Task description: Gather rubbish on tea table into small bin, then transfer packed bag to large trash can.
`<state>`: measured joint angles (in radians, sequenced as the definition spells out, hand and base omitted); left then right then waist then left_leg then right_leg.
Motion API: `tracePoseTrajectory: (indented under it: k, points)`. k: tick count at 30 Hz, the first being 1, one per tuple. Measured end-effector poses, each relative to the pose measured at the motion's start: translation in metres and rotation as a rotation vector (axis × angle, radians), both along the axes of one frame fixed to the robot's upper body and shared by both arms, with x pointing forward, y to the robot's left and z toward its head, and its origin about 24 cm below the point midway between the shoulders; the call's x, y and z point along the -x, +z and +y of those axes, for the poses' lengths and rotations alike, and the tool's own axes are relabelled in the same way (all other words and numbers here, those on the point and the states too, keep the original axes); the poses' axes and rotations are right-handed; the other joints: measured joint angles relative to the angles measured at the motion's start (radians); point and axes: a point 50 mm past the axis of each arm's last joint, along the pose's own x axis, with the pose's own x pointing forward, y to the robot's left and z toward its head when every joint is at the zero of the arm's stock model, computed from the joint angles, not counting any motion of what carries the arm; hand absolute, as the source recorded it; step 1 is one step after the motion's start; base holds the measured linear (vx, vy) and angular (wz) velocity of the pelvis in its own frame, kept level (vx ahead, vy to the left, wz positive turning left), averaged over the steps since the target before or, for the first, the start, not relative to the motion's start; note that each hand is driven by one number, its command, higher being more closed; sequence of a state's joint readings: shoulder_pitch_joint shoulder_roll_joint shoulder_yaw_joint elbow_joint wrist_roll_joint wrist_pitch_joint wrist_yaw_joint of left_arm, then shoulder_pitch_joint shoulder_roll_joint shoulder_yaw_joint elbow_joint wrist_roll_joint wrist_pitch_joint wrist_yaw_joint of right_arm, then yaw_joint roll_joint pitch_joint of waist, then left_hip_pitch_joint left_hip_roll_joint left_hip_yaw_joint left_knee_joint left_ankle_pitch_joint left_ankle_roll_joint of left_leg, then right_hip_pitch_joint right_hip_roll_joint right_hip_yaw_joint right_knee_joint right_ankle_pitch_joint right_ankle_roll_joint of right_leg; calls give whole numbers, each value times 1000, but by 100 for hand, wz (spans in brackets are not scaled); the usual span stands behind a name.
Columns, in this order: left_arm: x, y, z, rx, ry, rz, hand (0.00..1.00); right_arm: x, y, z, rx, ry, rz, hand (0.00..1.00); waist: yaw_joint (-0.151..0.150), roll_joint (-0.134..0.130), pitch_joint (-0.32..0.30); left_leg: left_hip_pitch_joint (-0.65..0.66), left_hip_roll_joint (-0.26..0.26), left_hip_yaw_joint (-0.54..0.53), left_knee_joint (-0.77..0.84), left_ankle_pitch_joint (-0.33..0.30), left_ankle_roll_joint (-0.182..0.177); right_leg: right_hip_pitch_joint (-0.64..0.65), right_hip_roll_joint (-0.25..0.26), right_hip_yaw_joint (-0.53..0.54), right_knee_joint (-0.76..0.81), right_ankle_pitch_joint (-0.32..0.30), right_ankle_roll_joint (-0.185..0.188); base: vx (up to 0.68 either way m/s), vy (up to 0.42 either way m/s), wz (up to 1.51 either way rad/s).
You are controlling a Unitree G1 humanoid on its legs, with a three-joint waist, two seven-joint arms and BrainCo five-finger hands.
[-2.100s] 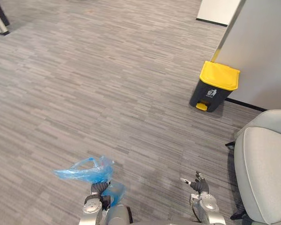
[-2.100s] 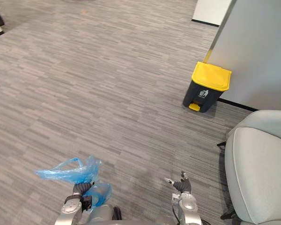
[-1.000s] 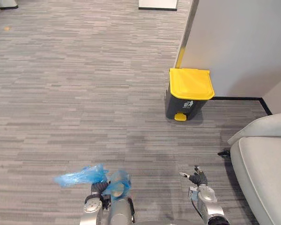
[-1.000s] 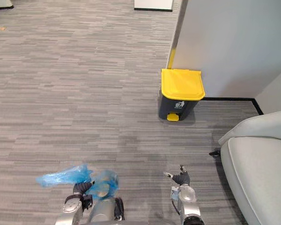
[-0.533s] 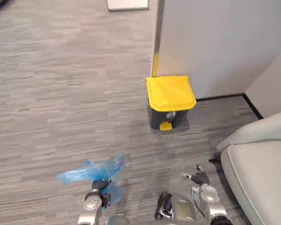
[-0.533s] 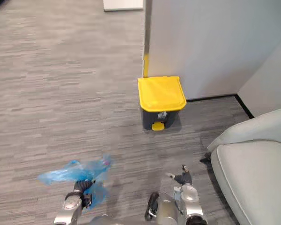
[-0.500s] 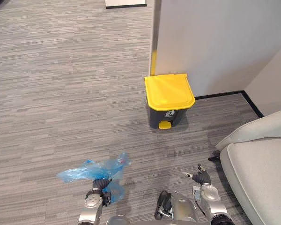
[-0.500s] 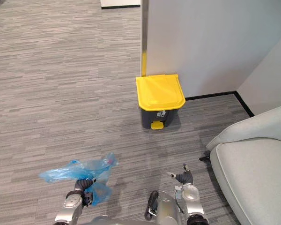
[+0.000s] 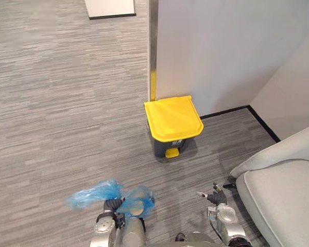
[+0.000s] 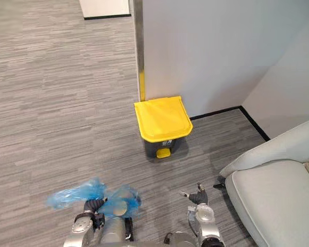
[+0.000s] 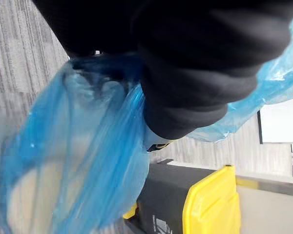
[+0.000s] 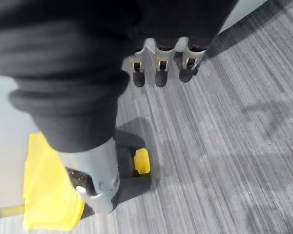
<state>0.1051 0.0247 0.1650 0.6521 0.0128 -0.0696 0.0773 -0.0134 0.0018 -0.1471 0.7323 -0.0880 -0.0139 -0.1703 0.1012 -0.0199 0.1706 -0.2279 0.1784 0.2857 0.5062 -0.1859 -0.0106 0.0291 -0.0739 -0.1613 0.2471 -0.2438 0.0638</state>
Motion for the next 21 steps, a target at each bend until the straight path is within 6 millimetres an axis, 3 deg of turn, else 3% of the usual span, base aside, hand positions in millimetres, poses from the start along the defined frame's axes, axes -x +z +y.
tracePoseTrajectory:
  k: [2, 4, 7, 8, 10, 13, 15, 16, 17, 21]
  points:
    - [2, -1, 1, -2, 4, 7, 100, -1, 1, 0, 2, 1, -6, 0, -2, 4, -1, 19, -8, 5, -4, -24, 5, 11, -11, 7, -2, 0, 4, 176, 103, -29]
    - [7, -3, 5, -12, 5, 25, 100, -1, 1, 0, 2, 1, -6, 0, 5, 7, -3, 54, -12, 22, -3, -85, 6, -6, -31, 35, 86, -30, 43, 145, 129, -37]
    - [15, -8, 3, -29, -31, 65, 100, 7, -3, -2, 4, -3, 19, 0, -8, -1, -3, 103, -43, 31, -4, -127, 13, -140, -79, 58, 421, -33, 67, 130, 53, -6]
    - [16, -8, 4, -35, -39, 68, 100, 12, -6, -2, 5, -6, 34, 0, -9, -9, -3, 123, -54, 30, 2, -149, 27, -187, -103, 63, 550, -6, 56, 173, 16, 9]
    - [16, -8, 3, -34, -39, 70, 100, 19, -9, -2, 3, -7, 51, 0, -15, -5, -3, 151, -55, 12, 0, -169, 25, -227, -97, 79, 626, -34, 30, 218, -44, 25]
    - [12, -6, 9, -54, -38, 64, 100, 17, -8, -2, 3, -4, 47, 0, -37, -16, -12, 166, -47, -42, -8, -181, 7, -317, -59, 75, 561, -82, 1, 249, -149, 55]
    - [15, -10, 8, -48, -39, 84, 100, 21, -11, -4, 7, -6, 65, 0, -37, -24, -17, 197, -43, -68, -10, -186, -22, -341, -41, 69, 403, -45, -15, 326, -234, 57]
    - [17, -12, 10, -49, -33, 101, 100, 24, -13, -5, 9, -9, 81, 0, -39, -30, -29, 205, -49, -98, 0, -200, -50, -328, -33, 65, 368, 18, -31, 334, -177, 45]
    - [18, -16, -1, -16, -35, 113, 100, 28, -16, -11, 19, -19, 105, 0, -29, 6, -51, 208, -24, -147, -29, -186, -76, -304, -10, 29, 339, 22, -44, 256, -127, 40]
    - [8, -14, -15, 23, -40, 85, 100, 25, -14, -18, 31, -32, 97, 0, -37, 29, -58, 255, -4, -184, -121, -130, -101, -245, 6, -30, 283, 12, -60, 259, -151, 35]
